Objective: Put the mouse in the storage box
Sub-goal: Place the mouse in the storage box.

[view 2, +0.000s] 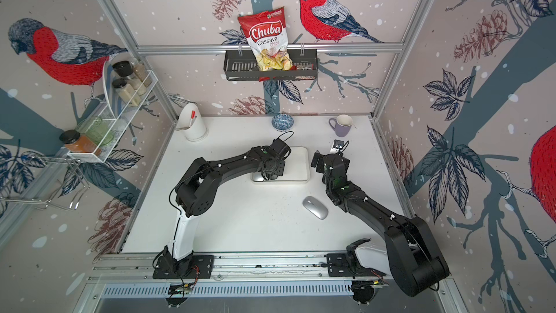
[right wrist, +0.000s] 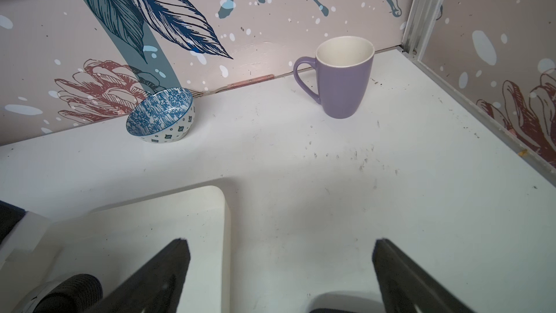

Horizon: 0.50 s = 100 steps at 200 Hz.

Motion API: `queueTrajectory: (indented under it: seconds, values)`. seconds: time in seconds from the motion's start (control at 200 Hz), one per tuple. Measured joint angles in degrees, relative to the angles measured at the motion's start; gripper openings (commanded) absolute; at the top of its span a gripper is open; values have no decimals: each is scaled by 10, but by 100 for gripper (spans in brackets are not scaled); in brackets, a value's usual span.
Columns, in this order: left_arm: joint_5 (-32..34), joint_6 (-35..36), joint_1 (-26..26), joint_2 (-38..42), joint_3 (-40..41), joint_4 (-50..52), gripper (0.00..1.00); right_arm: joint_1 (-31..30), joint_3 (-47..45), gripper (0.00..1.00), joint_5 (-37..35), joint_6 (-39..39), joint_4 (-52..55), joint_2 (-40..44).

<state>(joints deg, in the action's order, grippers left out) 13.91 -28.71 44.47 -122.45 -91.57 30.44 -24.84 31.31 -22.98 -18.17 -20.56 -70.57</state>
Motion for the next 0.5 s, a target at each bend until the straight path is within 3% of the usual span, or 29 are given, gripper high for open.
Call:
queueTrajectory:
  seconds: [0.235, 0.5]
  values:
    - [17, -5, 0, 1, -1, 0, 75, -2, 8, 100, 6, 0, 0, -8]
    - [41, -13, 0, 7, -3, 3, 75, -5, 17, 100, 6, 1, 3, -7]
